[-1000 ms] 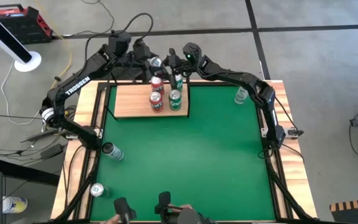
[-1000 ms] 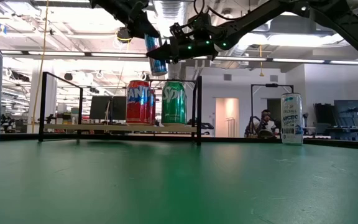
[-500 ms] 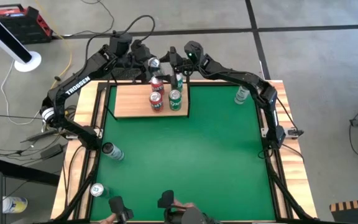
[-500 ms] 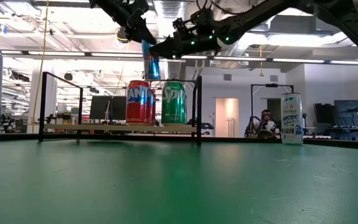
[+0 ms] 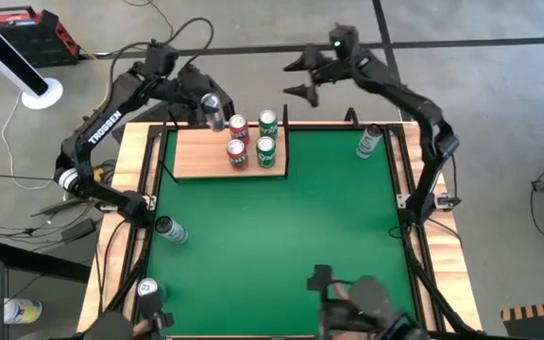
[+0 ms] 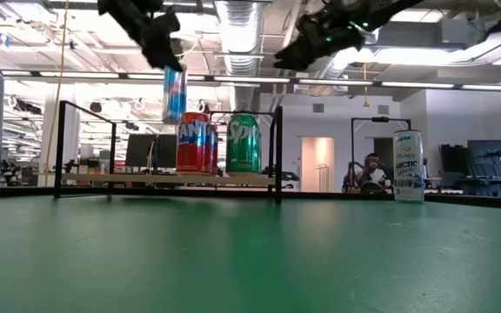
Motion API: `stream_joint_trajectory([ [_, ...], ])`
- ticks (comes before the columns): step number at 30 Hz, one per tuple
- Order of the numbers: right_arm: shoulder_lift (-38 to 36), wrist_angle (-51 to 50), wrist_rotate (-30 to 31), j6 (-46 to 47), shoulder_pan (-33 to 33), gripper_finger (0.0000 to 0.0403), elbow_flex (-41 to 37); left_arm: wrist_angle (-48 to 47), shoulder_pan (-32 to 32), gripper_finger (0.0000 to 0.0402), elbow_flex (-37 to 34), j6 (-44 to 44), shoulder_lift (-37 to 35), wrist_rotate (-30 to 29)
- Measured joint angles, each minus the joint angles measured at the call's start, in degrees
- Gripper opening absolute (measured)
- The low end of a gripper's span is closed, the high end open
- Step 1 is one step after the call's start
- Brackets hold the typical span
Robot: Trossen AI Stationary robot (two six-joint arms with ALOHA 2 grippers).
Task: Place canned beverage on shelf
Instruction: Put the right blue soda can on the shelf
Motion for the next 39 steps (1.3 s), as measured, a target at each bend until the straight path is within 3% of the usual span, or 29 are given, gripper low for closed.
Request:
stream_joint_trajectory([
  [6, -3.7, 0.7, -1.5, 0.0, -4.1, 0.0365, -7.1, 5.1, 3.4, 0.0226, -6.8, 3.0, 0.5, 1.0],
  [13, -6.4, 5.7, -1.5, 0.5, -4.1, 0.0365, -13.4, 9.6, 3.8, 0.0226, -11.9, 4.8, 0.5, 2.7],
  [25, -6.7, 7.7, -1.2, 2.0, -2.6, 0.0365, -13.8, 17.4, 3.8, 0.0226, -20.8, 5.5, 0.4, 1.6],
  [39, -6.7, 9.4, -1.0, 4.1, -2.6, 0.0366, -13.8, 19.7, 3.8, 0.0226, -23.9, 6.0, 0.4, 2.3],
])
